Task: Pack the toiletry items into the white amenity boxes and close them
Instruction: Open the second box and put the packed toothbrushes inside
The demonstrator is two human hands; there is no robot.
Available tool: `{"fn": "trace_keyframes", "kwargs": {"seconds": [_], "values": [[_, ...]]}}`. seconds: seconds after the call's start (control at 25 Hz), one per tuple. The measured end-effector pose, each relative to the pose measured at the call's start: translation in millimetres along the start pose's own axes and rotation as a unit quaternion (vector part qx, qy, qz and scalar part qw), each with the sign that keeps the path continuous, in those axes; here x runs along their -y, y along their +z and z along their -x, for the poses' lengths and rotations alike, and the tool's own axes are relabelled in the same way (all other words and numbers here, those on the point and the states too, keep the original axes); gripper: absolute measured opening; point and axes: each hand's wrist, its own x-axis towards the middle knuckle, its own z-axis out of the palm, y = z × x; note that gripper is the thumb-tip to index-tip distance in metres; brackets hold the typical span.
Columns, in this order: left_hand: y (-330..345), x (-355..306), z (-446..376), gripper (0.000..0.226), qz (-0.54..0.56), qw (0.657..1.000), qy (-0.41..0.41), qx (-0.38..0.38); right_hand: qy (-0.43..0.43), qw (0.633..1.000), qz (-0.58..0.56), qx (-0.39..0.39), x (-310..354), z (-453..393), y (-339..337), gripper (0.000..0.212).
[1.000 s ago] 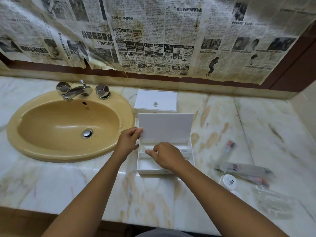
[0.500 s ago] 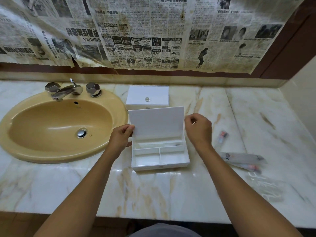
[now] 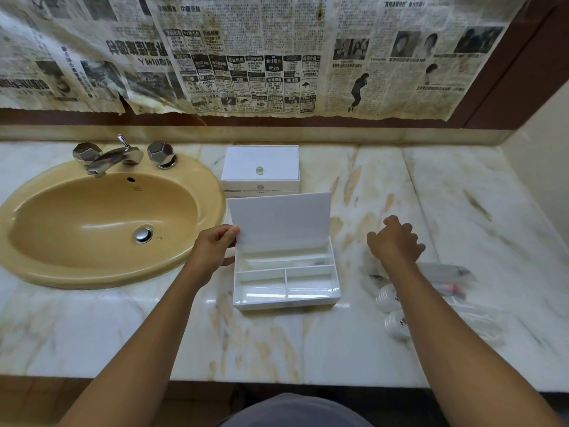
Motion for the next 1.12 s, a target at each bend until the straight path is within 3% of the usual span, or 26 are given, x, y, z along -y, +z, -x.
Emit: {"fn": "trace_keyframes", "kwargs": {"seconds": [0.28,0.64,0.92,1.04,1.12], "values": [[-1,2,-2,0.024,-0.006,1.0,-0.002,0.001,0.005,0.998,0.004,0.056,1,-3,0,0.053],[1,0,-1,0.023,0.006,1.0,-0.002,0.002,0.031,0.998,-0.045,0.04,2,-3,-3,0.061],[2,0,1,0.023,0.007,1.0,-0.002,-0.001,0.021,0.986,-0.166,-0.001,13,1,-4,0.035],[1,0,1,0.022,0.009,1.0,-0.002,-0.003,-0.011,0.977,-0.212,-0.022,24,4,-14,0.045],[1,0,1,0.023,0.006,1.0,-0.001,-0.002,-0.033,0.97,-0.24,-0.036,32,7,-24,0.024]]}}
